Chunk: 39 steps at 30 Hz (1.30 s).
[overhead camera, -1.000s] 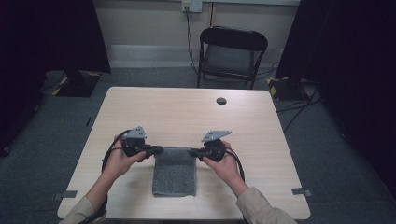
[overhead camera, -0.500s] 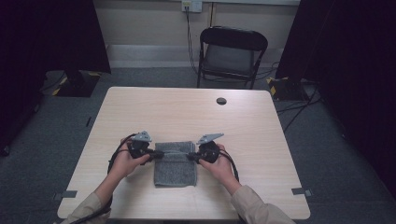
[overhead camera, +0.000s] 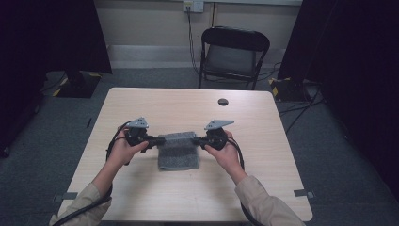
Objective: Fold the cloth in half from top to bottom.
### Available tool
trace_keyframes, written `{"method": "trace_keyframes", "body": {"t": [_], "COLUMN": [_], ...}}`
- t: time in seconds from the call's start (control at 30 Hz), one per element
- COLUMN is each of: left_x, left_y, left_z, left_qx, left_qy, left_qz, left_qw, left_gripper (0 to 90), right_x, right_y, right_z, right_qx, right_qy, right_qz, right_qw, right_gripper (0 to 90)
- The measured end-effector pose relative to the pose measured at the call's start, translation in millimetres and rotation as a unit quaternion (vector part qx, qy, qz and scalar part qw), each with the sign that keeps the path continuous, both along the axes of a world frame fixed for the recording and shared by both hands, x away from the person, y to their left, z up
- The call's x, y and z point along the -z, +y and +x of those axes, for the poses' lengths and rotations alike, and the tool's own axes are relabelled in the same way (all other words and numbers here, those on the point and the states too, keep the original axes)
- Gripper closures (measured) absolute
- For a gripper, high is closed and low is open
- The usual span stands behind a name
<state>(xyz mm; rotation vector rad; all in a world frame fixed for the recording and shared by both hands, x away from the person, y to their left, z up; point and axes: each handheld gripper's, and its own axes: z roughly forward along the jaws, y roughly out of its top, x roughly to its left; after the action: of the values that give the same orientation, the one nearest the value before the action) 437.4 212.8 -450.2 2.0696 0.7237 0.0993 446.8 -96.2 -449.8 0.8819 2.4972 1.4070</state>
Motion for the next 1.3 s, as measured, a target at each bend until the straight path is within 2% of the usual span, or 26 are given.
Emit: {"method": "trace_keyframes", "body": {"t": [0.07, 0.17, 0.27, 0.37, 0.47, 0.6, 0.8, 0.9, 1.03, 1.17, 1.3], "left_x": [9.1, 22.6, 29.6, 30.8, 32.2, 36.2, 37.1, 37.7, 37.5, 35.2, 32.4], "left_y": [-1.7, -4.1, -6.0, -6.2, -7.5, -8.1, -7.8, -6.9, -6.4, -6.9, -5.9], "left_z": [-9.7, -20.0, -27.0, -29.0, -29.2, -29.2, -24.7, -17.7, -12.1, -16.3, -22.3], "left_qx": [0.0, 0.001, 0.003, 0.007, 0.011, 0.007, 0.001, -0.008, -0.005, 0.008, 0.008], "left_qy": [0.005, 0.014, 0.018, 0.017, 0.016, 0.013, 0.009, 0.007, 0.007, 0.002, -0.001], "left_qz": [0.014, 0.023, 0.02, 0.022, 0.031, 0.032, 0.034, 0.031, 0.026, 0.024, 0.02], "left_qw": [0.9999, 0.9996, 0.9996, 0.9996, 0.9993, 0.9994, 0.9994, 0.9995, 0.9996, 0.9997, 0.9998], "left_gripper": [84.3, 84.3, 84.2, 84.0, 83.4, 79.8, 79.8, 79.9, 78.4, 71.3, 64.4], "right_x": [9.4, 23.0, 29.6, 34.0, 39.9, 44.4, 43.5, 43.9, 42.3, 39.8, 37.2], "right_y": [-0.9, 1.4, -0.9, -4.6, -4.9, -3.7, -0.9, 2.0, 4.1, 1.1, -2.5], "right_z": [-14.2, -26.2, -34.2, -38.9, -42.8, -43.7, -41.5, -34.9, -24.2, -26.4, -33.6], "right_qx": [-0.007, -0.016, -0.019, -0.024, -0.031, -0.034, -0.031, -0.026, -0.018, -0.023, -0.022], "right_qy": [0.007, 0.013, 0.02, 0.024, 0.027, 0.028, 0.018, 0.013, 0.009, 0.013, 0.009], "right_qz": [-0.012, -0.03, -0.023, -0.019, -0.027, -0.033, -0.044, -0.049, -0.047, -0.036, -0.035], "right_qw": [0.9999, 0.9993, 0.9994, 0.9992, 0.9988, 0.9985, 0.9984, 0.9984, 0.9987, 0.999, 0.9991], "right_gripper": [87.7, 87.7, 87.6, 87.2, 86.5, 85.9, 85.9, 85.8, 85.1, 79.9, 75.6]}}
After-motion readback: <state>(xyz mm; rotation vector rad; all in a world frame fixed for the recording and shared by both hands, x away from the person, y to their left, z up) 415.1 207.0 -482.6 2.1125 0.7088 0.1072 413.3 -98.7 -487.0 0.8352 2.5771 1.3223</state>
